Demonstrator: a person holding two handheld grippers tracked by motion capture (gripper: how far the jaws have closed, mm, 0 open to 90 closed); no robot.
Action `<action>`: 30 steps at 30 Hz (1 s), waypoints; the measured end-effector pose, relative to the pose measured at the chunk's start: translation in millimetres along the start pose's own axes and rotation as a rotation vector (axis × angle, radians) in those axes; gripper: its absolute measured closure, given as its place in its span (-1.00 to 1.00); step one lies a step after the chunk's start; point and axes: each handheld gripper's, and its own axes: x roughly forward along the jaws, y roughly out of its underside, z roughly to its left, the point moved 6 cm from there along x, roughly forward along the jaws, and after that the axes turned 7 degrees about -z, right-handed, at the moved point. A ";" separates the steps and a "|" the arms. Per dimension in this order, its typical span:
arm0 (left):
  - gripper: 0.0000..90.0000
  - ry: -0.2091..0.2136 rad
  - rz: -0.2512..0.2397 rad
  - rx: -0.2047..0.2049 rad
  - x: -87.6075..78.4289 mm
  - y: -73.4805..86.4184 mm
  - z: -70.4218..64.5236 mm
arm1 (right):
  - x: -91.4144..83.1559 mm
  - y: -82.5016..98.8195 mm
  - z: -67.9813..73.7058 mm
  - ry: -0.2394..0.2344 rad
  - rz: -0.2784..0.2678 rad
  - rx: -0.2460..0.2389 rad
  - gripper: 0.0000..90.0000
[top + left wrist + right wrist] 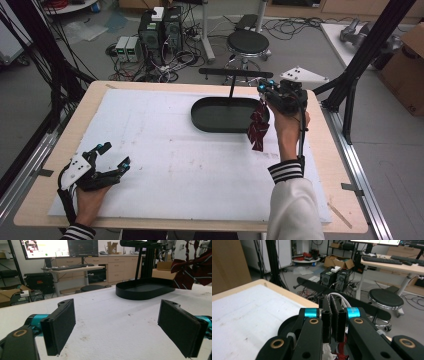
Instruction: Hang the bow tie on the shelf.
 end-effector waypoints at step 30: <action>-0.67 -0.001 0.005 -0.009 0.2 0.3 0.9 | 62.9 -8.9 -3.8 -0.056 -0.019 0.036 0.95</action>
